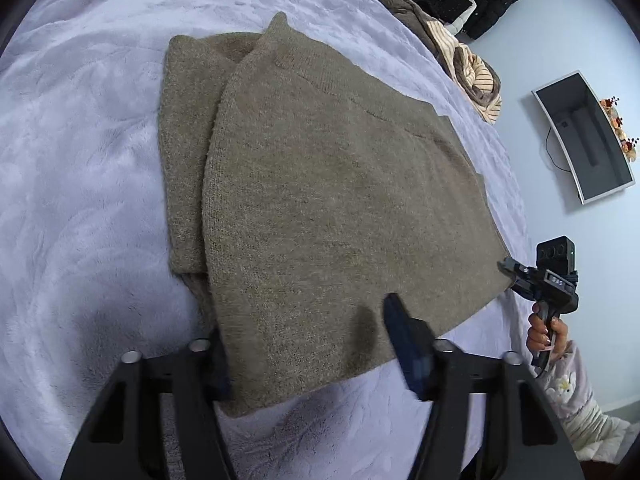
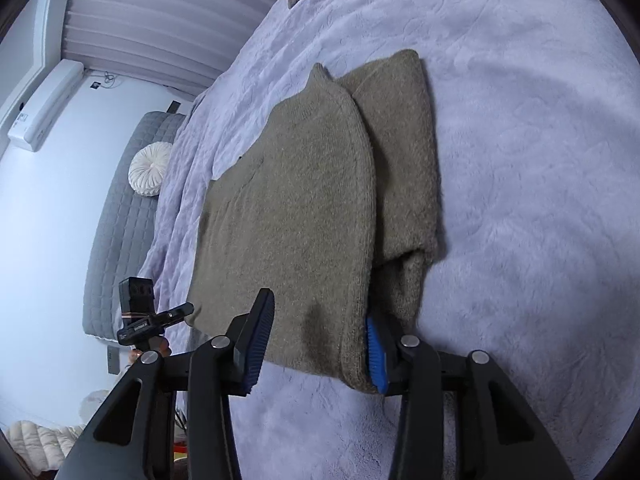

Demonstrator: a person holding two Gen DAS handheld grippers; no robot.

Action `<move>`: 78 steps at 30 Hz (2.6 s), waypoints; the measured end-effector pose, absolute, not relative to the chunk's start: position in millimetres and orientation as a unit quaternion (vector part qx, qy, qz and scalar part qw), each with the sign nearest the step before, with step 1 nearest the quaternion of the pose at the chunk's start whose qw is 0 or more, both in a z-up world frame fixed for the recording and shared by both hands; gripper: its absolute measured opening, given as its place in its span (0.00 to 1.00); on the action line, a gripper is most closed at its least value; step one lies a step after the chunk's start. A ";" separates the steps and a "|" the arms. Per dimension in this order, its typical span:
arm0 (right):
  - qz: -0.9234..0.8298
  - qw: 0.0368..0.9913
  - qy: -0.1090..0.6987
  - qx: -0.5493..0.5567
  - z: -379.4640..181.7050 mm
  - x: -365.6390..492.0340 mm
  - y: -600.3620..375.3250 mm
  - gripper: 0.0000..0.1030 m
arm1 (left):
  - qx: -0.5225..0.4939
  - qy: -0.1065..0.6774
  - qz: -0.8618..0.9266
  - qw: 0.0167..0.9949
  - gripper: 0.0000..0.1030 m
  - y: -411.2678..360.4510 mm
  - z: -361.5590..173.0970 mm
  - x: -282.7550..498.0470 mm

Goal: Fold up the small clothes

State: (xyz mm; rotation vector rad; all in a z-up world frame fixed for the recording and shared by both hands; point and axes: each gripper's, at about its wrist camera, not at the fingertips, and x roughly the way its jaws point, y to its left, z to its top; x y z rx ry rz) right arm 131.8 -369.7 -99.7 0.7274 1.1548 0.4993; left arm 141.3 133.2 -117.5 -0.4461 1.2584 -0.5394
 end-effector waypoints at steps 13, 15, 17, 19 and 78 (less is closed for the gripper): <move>0.226 0.749 0.544 0.302 -107.5 112.8 -390.5 0.05 | -0.228 0.573 -0.235 0.752 0.06 155.0 -138.4 96.6; 0.218 0.744 0.542 0.323 -123.2 106.0 -397.3 0.05 | -0.258 0.564 -0.227 0.751 0.06 164.7 -141.2 91.5; 0.210 0.752 0.532 0.327 -119.1 102.7 -397.6 0.05 | -0.252 0.567 -0.205 0.757 0.07 170.9 -133.5 88.8; 0.202 0.764 0.536 0.297 -110.5 99.2 -394.8 0.05 | -0.216 0.570 -0.171 0.774 0.17 171.9 -120.8 87.7; 0.048 0.864 0.468 0.178 -64.1 177.0 -319.9 0.24 | -0.107 0.490 -0.084 0.861 0.11 125.4 -90.0 156.0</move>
